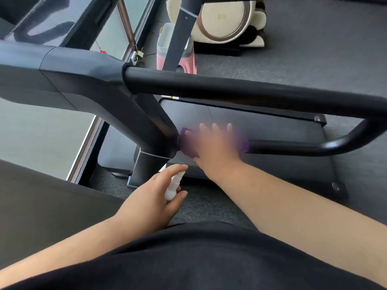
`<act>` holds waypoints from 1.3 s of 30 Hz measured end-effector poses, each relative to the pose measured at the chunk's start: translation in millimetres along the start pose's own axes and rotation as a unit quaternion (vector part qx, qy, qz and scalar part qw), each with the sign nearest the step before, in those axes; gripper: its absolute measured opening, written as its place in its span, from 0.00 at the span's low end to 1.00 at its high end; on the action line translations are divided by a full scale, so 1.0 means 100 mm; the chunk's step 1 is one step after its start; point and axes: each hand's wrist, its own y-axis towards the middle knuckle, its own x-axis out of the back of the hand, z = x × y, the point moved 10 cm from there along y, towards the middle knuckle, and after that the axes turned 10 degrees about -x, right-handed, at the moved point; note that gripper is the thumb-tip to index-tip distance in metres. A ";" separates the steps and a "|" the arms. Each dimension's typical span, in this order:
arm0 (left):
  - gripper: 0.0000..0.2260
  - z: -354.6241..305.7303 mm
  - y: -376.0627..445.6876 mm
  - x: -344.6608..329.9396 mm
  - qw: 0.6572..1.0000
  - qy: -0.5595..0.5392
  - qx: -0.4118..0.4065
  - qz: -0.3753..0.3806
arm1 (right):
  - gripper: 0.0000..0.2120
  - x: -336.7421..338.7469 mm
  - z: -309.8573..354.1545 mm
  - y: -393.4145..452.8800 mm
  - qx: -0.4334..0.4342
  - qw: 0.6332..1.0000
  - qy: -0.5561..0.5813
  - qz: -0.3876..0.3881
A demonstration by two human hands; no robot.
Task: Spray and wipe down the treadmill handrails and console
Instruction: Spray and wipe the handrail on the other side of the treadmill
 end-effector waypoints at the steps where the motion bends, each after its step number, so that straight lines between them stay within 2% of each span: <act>1: 0.26 -0.04 0.03 -0.02 1.000 -0.002 -0.009 0.002 | 0.40 -0.02 -0.10 -0.05 -0.026 0.999 0.005 0.018; 4: 0.28 -0.16 0.13 -0.10 0.999 -0.005 -0.036 0.009 | 0.43 0.01 -0.31 -0.22 -0.043 0.998 0.022 0.046; 7: 0.30 -0.29 0.22 -0.21 0.998 -0.008 -0.054 0.017 | 0.36 0.22 -0.50 -0.38 -0.023 0.997 0.063 0.024; 11: 0.31 -0.53 0.32 -0.41 0.997 -0.020 -0.072 0.021 | 0.30 0.51 -0.98 -0.65 -0.055 0.996 0.064 -0.003; 16: 0.26 -0.80 0.46 -0.67 0.994 -0.062 -0.086 0.041 | 0.33 0.87 -1.77 -0.87 -0.113 0.992 -0.033 -0.046; 20: 0.26 -0.98 0.51 -0.77 0.993 -0.056 -0.094 0.050 | 0.32 0.86 -2.27 -0.88 -0.143 0.981 -0.127 -0.004; 22: 0.26 -1.03 0.51 -0.79 0.993 -0.051 -0.095 0.052 | 0.33 0.72 -2.36 -0.91 -0.139 0.980 -0.138 0.022; 26: 0.26 -1.07 0.49 -0.81 0.993 -0.040 -0.095 0.051 | 0.37 0.48 -2.44 -0.97 -0.169 0.981 -0.089 0.031; 30: 0.27 -0.96 0.46 -0.76 0.996 -0.021 -0.071 0.043 | 0.34 0.39 -2.47 -0.99 -0.219 0.975 -0.009 0.024; 39: 0.28 -0.65 0.33 -0.49 0.999 -0.022 -0.046 0.015 | 0.32 0.17 -2.35 -1.10 -0.323 0.923 0.206 -0.019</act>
